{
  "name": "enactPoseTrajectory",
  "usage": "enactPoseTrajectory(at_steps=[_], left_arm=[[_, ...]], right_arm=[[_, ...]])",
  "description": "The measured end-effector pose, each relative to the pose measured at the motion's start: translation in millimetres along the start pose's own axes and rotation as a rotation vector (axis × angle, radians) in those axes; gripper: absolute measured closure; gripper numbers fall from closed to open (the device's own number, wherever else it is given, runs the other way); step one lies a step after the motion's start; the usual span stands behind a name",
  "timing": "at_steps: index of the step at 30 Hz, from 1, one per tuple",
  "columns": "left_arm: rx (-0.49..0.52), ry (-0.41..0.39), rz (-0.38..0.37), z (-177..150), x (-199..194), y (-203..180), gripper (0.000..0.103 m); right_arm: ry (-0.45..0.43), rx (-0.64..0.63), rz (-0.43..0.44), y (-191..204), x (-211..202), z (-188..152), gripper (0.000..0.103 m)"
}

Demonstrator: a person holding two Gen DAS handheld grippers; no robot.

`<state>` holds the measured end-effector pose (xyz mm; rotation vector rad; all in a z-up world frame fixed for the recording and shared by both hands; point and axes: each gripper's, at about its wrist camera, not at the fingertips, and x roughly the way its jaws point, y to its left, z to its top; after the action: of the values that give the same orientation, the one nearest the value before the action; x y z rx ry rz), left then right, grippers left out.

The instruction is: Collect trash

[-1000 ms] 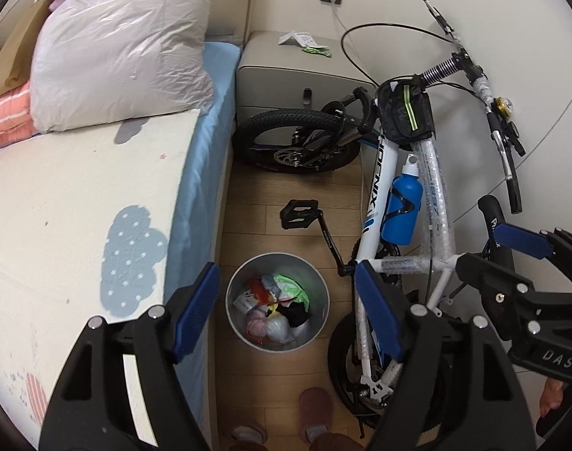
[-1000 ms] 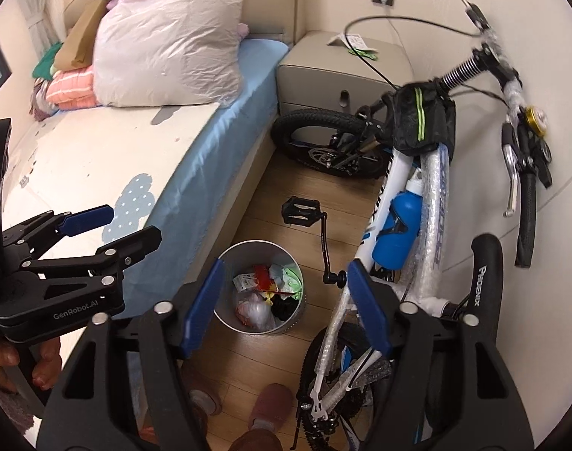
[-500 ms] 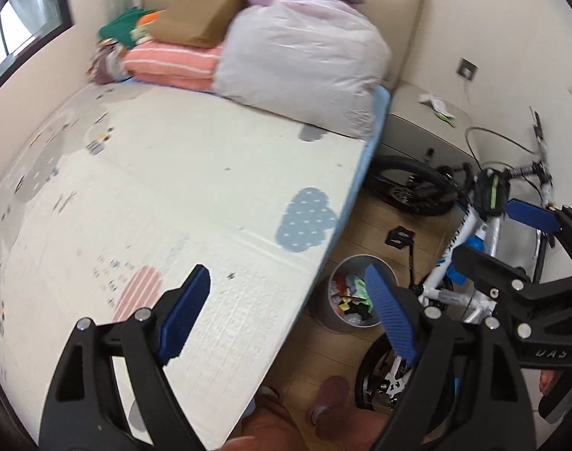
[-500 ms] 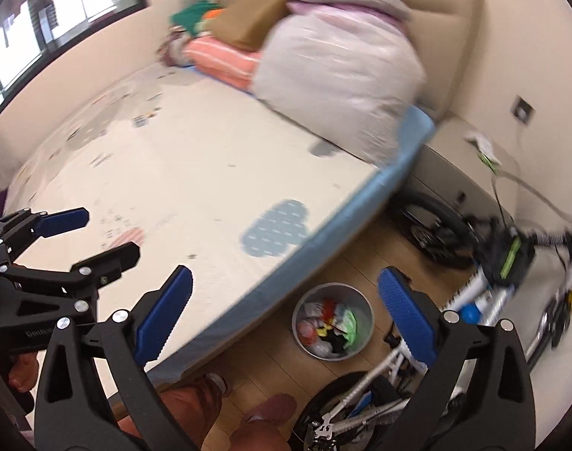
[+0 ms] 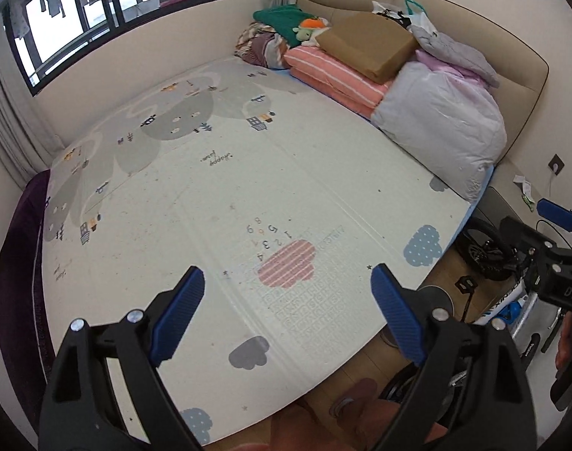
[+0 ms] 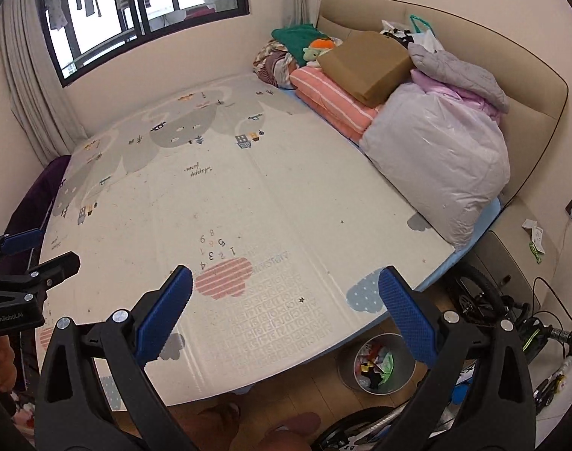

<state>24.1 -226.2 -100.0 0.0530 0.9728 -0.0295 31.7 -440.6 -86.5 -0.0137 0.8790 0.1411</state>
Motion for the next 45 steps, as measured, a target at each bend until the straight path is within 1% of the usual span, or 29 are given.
enactPoseTrajectory(at_steps=[3, 6, 8, 15, 24, 45], left_arm=[[-0.019, -0.006, 0.014, -1.5, -14.8, 17.6, 0.013], [-0.035, -0.008, 0.006, -2.7, -24.1, 29.6, 0.013], [-0.050, -0.010, -0.014, -2.0, -28.2, 36.8, 0.013], [-0.073, -0.012, -0.019, -0.4, -37.9, 56.4, 0.013], [-0.089, -0.046, -0.030, 4.4, -46.9, 72.4, 0.013], [-0.077, -0.055, -0.053, 6.9, -49.4, 74.0, 0.013]], right_arm=[[-0.005, -0.005, 0.002, 22.9, -9.1, 10.5, 0.007], [-0.009, -0.006, 0.006, 40.7, -18.3, 17.0, 0.007], [-0.010, -0.013, 0.008, 51.8, -23.5, 20.2, 0.007], [-0.016, -0.053, 0.015, 76.8, -34.5, 28.2, 0.007], [-0.037, -0.076, 0.012, 89.7, -41.4, 37.3, 0.007], [-0.047, -0.073, 0.012, 95.7, -41.2, 41.5, 0.007]])
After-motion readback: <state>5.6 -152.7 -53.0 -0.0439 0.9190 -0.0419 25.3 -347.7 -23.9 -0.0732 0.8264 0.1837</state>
